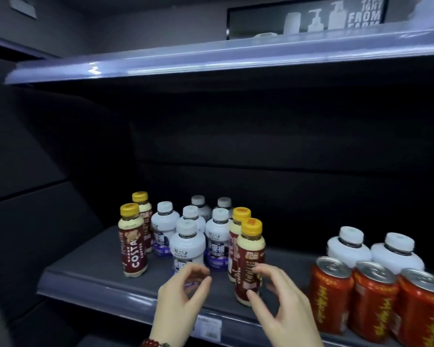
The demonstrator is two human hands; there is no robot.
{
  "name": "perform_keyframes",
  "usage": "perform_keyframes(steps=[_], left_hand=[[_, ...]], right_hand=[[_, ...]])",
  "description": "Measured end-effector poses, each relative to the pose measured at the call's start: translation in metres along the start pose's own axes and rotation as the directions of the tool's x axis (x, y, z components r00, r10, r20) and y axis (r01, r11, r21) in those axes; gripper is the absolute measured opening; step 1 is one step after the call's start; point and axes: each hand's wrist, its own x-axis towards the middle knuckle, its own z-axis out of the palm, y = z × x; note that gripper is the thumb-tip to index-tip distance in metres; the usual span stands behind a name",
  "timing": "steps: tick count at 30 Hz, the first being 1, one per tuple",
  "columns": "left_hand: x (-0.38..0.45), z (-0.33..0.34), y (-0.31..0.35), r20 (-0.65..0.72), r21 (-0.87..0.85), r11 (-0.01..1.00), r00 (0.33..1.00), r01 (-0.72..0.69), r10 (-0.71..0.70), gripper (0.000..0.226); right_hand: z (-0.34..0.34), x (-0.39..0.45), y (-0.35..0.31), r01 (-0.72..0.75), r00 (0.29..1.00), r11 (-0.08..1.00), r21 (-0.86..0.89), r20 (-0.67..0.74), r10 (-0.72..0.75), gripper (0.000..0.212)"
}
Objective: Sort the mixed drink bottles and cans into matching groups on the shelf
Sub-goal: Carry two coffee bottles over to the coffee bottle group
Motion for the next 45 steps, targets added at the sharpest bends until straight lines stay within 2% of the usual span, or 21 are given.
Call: perform_keyframes(steps=[4,9,13,15,17,19,21,24,29,33,36,38,40,45], left_hand=[[0.006,-0.01,-0.013,0.001,-0.007,0.999,0.999,0.042,-0.042,0.012],[0.018,-0.017,-0.016,-0.038,-0.064,0.998,0.999,0.02,-0.022,0.012],[0.029,-0.034,-0.022,-0.081,-0.068,0.997,0.996,0.034,-0.039,0.011],[0.035,-0.05,-0.029,-0.173,-0.05,0.997,0.983,0.05,-0.058,0.012],[0.044,-0.069,-0.038,-0.321,-0.001,0.998,0.945,0.064,-0.061,0.016],[0.057,-0.086,-0.048,-0.443,0.072,0.993,0.895,0.093,-0.051,0.029],[0.071,-0.1,-0.06,-0.486,0.101,0.984,0.87,0.146,-0.08,0.047],[0.092,-0.11,-0.073,-0.426,0.137,0.968,0.895,0.211,-0.135,0.07],[0.113,-0.103,-0.087,-0.273,0.045,0.974,0.941,0.221,-0.2,0.057],[0.12,-0.109,-0.1,-0.263,-0.037,0.972,0.936,0.233,-0.234,0.055],[0.124,-0.119,-0.104,-0.273,-0.026,0.981,0.943,0.191,-0.191,0.056],[0.127,-0.126,-0.106,-0.269,-0.016,0.983,0.946,0.184,-0.182,0.054],[0.129,-0.131,-0.109,-0.265,-0.007,0.983,0.947,0.185,-0.181,0.053],[0.13,-0.132,-0.109,-0.274,0.018,0.984,0.947,0.178,-0.167,0.055]], right_hand=[[0.025,0.002,-0.012,-0.018,0.999,0.999,0.028,0.033,0.017,0.028],[0.041,0.011,-0.018,-0.037,0.998,0.998,0.056,0.059,0.034,0.024],[0.058,0.024,-0.027,-0.028,0.993,0.998,0.047,0.12,0.022,0.031],[0.071,0.032,-0.032,-0.028,0.989,0.998,0.055,0.148,0.02,0.03],[0.088,0.038,-0.039,-0.037,0.985,0.997,0.072,0.173,0.024,0.027],[0.107,0.044,-0.051,-0.037,0.983,0.995,0.095,0.181,0.019,0.027],[0.127,0.05,-0.07,-0.009,0.985,0.992,0.123,0.174,-0.012,0.028],[0.156,0.072,-0.102,0.007,0.985,0.985,0.175,0.168,-0.036,0.031],[0.206,0.159,-0.119,-0.006,0.998,0.989,0.145,0.061,-0.003,0.027],[0.234,0.217,-0.111,-0.15,0.982,0.988,0.029,0.122,0.146,0.043],[0.25,0.23,-0.105,-0.276,0.939,0.961,-0.017,0.207,0.273,0.063],[0.257,0.234,-0.105,-0.268,0.929,0.961,-0.066,0.245,0.276,0.057],[0.261,0.235,-0.107,-0.233,0.923,0.963,-0.134,0.281,0.263,0.036],[0.264,0.231,-0.109,-0.221,0.93,0.956,-0.191,0.254,0.265,0.036]])
